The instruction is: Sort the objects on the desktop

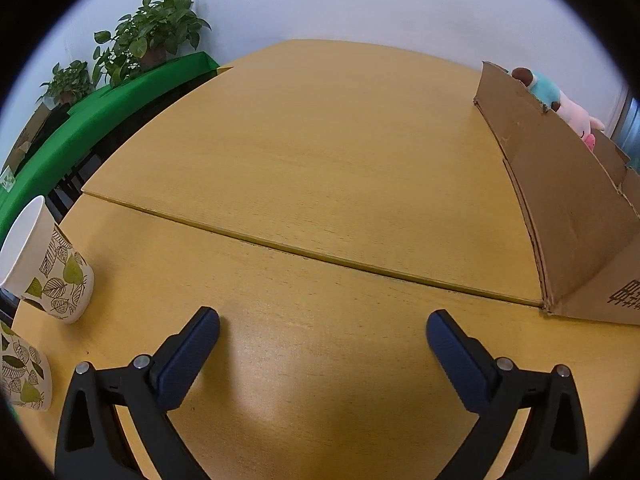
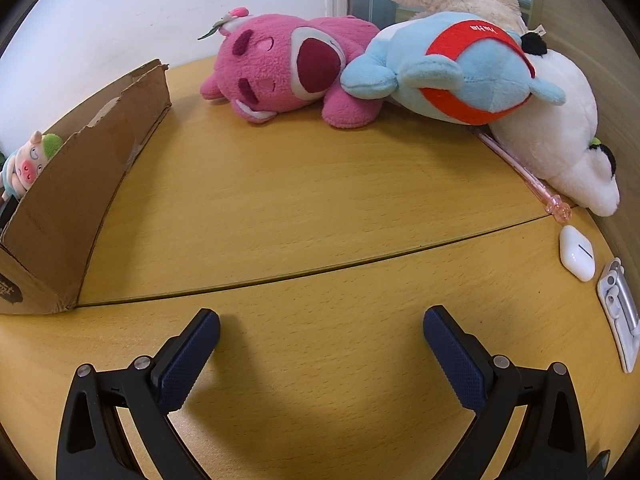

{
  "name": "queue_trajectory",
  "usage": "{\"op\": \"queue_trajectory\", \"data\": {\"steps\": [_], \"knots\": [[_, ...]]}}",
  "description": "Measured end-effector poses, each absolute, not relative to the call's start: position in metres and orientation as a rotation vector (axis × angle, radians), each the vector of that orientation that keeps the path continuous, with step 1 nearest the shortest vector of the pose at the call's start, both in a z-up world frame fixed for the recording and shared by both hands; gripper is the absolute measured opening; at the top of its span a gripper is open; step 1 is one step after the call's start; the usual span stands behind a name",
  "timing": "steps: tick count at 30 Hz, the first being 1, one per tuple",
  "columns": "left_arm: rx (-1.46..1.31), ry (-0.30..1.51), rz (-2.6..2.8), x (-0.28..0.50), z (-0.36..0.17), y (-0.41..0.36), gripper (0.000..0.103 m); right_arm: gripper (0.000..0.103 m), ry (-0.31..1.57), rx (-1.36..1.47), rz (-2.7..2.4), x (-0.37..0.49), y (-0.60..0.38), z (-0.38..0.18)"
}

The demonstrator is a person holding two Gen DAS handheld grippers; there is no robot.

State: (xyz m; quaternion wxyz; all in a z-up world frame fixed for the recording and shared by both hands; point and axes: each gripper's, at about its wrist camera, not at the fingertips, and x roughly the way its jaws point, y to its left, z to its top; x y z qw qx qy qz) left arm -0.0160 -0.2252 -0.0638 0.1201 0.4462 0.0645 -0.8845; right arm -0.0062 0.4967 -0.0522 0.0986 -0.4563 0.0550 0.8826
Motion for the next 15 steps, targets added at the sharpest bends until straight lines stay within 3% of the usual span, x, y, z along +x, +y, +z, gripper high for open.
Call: {"op": "queue_trajectory", "data": {"steps": [15], "knots": [[1.304,0.189,-2.586,-0.03,-0.066,-0.232,0.103,0.103,0.165,-1.348,2.614,-0.006,0.497,-0.052]]}}
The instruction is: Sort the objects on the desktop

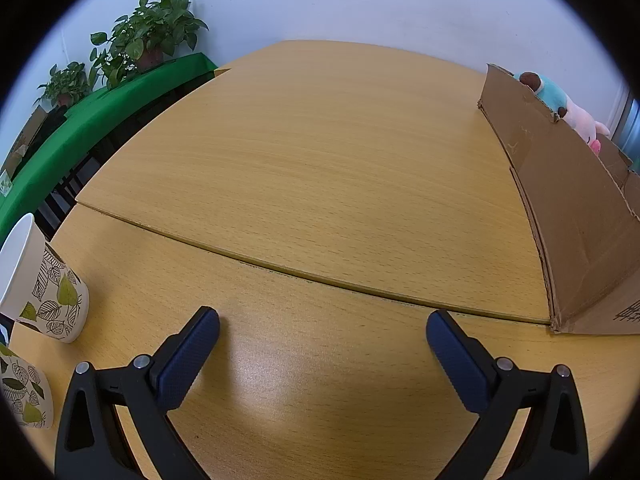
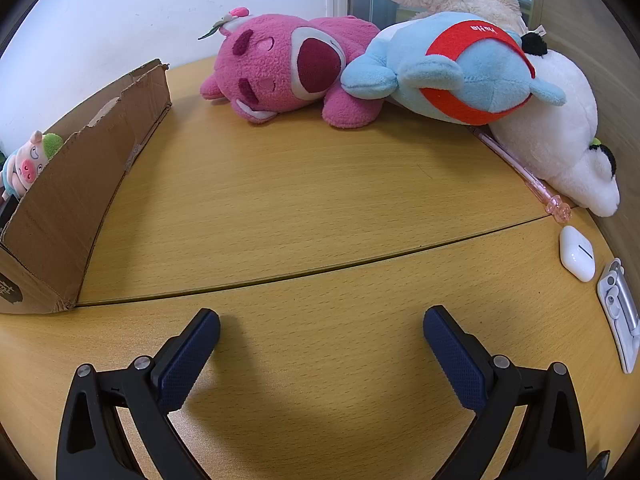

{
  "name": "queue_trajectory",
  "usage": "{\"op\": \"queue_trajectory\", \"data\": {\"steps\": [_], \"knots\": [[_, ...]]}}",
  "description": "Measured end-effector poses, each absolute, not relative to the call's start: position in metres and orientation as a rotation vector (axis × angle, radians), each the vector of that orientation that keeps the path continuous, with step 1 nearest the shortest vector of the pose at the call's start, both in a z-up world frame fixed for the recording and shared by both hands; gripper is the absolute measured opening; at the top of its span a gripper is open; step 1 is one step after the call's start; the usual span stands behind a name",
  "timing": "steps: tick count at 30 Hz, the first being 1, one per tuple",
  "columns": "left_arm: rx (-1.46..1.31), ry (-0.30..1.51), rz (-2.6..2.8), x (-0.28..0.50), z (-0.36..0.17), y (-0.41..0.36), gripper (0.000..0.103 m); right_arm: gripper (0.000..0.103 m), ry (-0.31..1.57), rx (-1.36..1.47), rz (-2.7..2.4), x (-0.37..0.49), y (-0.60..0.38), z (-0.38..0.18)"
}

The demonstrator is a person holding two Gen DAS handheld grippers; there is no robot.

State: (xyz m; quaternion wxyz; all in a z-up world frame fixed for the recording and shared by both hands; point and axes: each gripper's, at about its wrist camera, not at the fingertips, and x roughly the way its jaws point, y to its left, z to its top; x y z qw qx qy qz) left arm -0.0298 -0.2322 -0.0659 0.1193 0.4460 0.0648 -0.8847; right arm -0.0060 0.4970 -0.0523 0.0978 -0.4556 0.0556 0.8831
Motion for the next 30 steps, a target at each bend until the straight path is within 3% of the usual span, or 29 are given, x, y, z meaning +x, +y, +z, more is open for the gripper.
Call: {"op": "queue_trajectory", "data": {"steps": [30], "knots": [[1.305,0.189,-2.588,-0.0283,-0.0659,-0.2334,0.103,0.103,0.165,-1.348,2.615,-0.0058,0.4973,-0.0521]]}}
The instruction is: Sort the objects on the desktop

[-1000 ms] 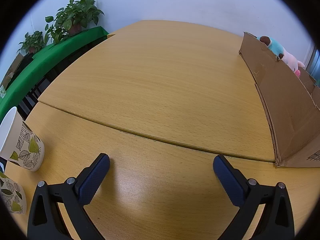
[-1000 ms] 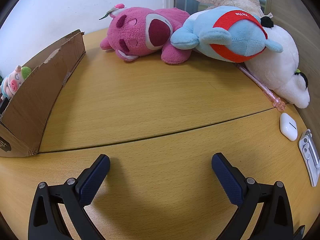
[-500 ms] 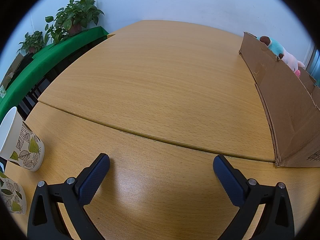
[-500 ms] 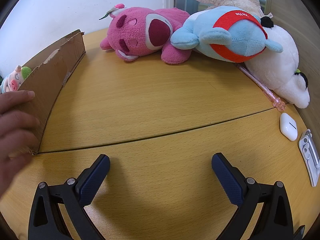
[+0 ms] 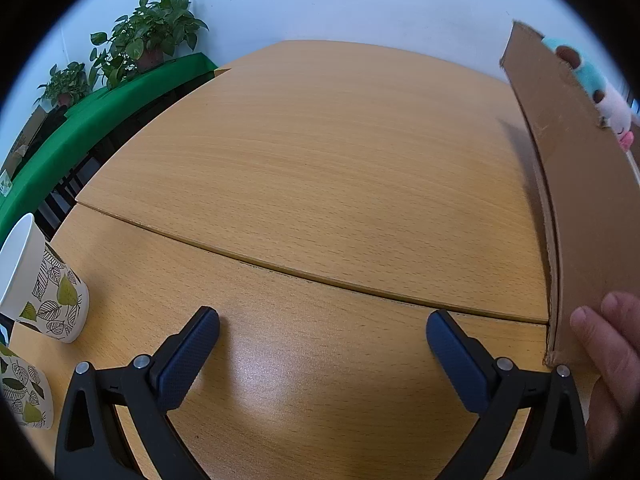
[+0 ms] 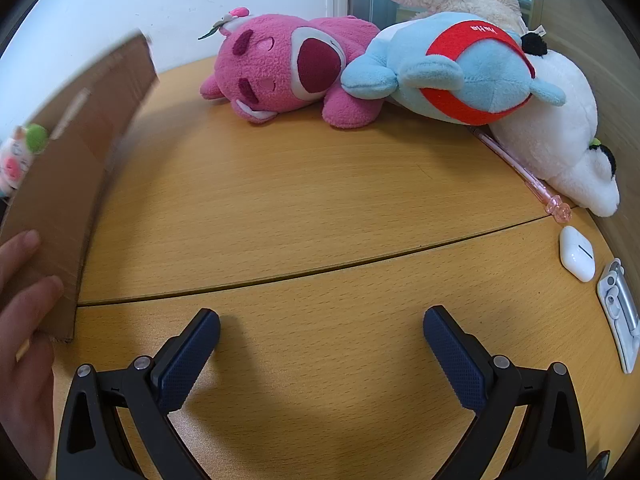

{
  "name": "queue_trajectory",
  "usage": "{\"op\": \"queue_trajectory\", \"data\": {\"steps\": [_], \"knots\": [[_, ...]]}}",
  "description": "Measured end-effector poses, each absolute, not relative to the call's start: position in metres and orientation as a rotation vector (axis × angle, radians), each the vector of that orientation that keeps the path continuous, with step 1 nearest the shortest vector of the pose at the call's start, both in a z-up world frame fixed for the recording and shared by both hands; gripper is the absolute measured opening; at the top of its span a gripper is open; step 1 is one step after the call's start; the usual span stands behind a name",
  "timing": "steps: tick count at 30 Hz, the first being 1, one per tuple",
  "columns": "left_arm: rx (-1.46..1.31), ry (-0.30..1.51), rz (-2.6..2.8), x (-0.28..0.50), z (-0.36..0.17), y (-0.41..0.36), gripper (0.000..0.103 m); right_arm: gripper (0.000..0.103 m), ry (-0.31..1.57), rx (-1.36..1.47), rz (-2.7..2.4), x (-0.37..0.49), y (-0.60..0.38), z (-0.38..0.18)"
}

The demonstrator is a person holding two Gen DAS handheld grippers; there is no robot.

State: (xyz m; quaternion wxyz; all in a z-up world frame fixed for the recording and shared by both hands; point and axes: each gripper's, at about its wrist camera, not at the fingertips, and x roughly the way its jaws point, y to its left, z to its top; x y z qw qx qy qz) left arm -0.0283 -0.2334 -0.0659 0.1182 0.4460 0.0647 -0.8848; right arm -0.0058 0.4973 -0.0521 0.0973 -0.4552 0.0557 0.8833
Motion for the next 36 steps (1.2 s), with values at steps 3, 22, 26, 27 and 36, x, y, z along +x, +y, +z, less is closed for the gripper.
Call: {"op": "queue_trajectory", "data": {"steps": [3,22,26,27,36], "knots": [[1.305,0.189,-2.588,-0.029,-0.066,-0.233,0.103,0.103,0.165,-1.347,2.615,-0.006,0.497,-0.052],[1.306,0.19,-2.587,-0.029,-0.066,-0.233,0.103,0.103,0.164,-1.349,2.615,-0.009,0.493,-0.046],[1.306,0.19,-2.587,-0.029,-0.066,-0.234,0.103,0.103,0.164,-1.348,2.615,-0.009,0.492,-0.044],[1.306,0.19,-2.587,-0.029,-0.066,-0.233,0.103,0.103,0.164,-1.348,2.615,-0.009,0.492,-0.043],[1.305,0.192,-2.583,-0.029,-0.066,-0.233,0.103,0.103,0.164,-1.348,2.615,-0.009,0.492,-0.041]]}}
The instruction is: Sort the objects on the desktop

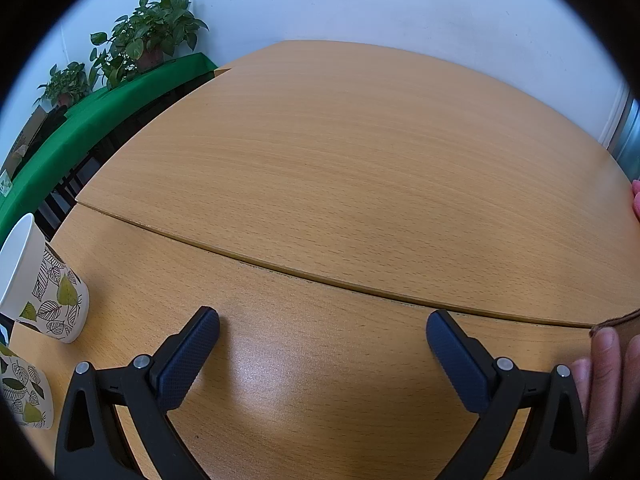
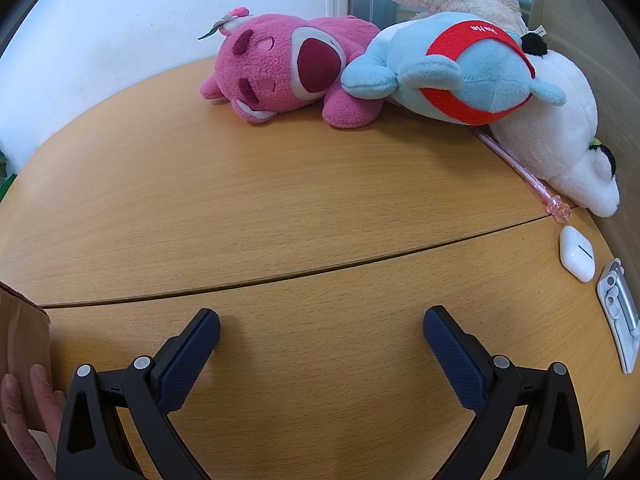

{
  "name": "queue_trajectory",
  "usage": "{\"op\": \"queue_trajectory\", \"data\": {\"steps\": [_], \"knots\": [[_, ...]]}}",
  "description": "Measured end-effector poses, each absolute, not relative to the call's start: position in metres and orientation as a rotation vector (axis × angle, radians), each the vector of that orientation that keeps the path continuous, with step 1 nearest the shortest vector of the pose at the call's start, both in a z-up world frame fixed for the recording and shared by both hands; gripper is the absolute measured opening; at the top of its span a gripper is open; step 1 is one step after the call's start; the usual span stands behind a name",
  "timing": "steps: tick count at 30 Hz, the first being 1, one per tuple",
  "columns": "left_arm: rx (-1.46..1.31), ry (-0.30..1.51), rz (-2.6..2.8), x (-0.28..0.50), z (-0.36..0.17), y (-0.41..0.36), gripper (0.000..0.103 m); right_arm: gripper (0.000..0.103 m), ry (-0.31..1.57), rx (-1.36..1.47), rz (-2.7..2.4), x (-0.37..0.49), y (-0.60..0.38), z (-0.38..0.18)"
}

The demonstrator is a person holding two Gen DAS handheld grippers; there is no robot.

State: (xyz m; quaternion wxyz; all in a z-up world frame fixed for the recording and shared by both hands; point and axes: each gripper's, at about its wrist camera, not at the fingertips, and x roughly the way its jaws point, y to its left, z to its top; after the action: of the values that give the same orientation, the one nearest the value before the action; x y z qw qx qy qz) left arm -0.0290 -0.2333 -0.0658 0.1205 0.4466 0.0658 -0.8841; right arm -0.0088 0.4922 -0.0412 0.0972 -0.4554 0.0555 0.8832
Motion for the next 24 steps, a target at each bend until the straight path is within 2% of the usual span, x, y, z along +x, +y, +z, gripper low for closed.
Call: {"op": "queue_trajectory", "data": {"steps": [24], "knots": [[1.305,0.193,-2.582,-0.0293,-0.0655,-0.2336,0.103,0.103,0.164,-1.349,2.615,-0.0132,0.488,-0.0396]]}}
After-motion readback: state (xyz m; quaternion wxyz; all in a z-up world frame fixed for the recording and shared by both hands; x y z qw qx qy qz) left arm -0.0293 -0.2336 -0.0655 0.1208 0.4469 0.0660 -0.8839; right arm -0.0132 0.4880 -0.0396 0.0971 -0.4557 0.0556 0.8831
